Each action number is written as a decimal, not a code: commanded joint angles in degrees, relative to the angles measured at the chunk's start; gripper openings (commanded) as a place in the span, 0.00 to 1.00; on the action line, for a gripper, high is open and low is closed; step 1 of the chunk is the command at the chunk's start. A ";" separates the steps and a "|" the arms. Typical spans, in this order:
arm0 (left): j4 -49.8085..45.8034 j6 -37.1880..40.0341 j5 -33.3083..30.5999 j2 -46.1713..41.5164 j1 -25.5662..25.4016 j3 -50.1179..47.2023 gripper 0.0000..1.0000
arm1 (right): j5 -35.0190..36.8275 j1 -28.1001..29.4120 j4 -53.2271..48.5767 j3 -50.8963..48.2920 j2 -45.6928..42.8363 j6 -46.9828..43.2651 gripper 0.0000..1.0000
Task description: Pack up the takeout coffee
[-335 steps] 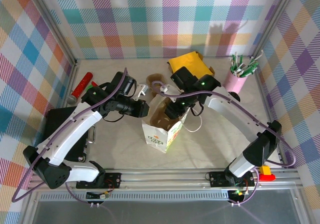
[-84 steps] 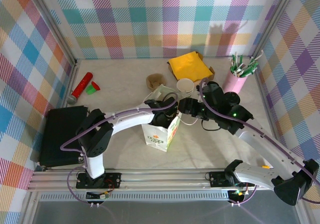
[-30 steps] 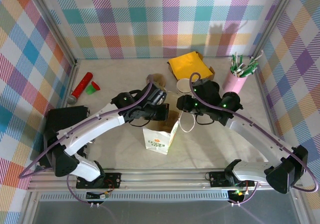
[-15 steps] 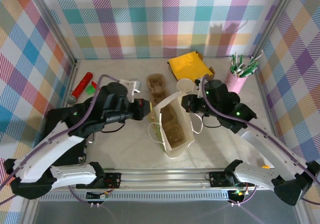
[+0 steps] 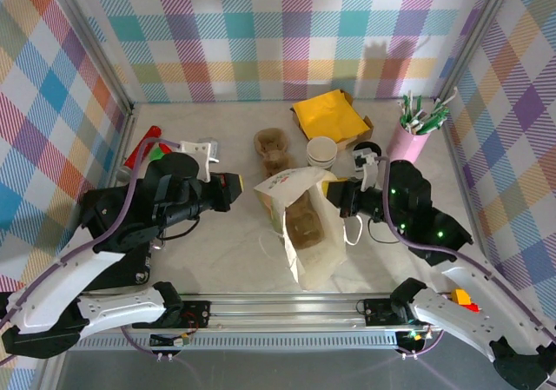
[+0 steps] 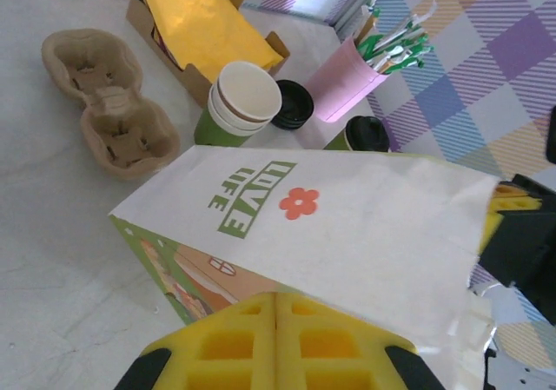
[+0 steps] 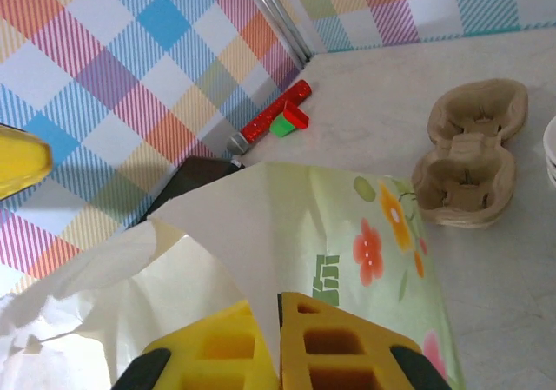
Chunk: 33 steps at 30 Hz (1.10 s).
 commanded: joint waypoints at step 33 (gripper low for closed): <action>-4.82 -5.82 0.32 37.10 -12.88 13.21 0.07 | 12.64 -0.16 -12.38 4.87 11.39 32.22 0.09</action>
